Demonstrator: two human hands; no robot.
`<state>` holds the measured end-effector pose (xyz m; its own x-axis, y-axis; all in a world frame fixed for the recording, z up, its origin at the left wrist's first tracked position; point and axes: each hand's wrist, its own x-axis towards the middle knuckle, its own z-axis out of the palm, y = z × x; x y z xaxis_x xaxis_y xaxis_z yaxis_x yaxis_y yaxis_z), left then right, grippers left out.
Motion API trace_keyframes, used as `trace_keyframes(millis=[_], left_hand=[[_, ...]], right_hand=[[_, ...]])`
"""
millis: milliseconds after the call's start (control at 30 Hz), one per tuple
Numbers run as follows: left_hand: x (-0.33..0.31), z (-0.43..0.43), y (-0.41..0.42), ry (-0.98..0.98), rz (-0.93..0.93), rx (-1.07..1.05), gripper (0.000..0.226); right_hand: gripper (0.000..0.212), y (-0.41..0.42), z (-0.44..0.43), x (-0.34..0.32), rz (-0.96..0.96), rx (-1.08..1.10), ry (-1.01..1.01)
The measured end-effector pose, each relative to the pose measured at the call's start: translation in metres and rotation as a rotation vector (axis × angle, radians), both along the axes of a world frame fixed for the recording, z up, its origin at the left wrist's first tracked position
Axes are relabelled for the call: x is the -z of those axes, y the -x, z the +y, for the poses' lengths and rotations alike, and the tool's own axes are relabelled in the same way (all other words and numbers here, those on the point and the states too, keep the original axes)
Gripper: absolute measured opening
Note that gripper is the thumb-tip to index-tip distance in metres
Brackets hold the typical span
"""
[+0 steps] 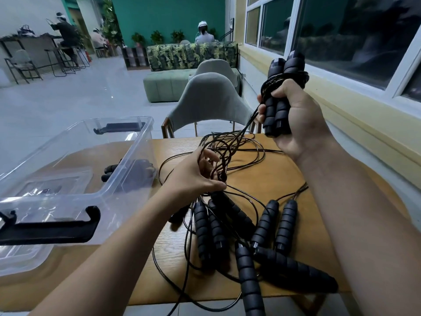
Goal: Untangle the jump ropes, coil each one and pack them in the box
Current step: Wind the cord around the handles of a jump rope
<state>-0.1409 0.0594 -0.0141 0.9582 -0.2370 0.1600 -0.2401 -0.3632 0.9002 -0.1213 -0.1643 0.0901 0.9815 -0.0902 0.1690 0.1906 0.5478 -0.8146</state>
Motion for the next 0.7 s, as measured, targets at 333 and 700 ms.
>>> trace_keyframes(millis=[333, 700], left_hand=[[0.011, 0.007, -0.016, -0.074, -0.331, -0.142, 0.020], [0.014, 0.013, -0.020, -0.250, -0.516, -0.121, 0.024]], right_hand=[[0.013, -0.001, -0.010, -0.004, -0.021, 0.007, -0.022], [0.014, -0.004, -0.019, 0.000, 0.003, 0.037, 0.257]])
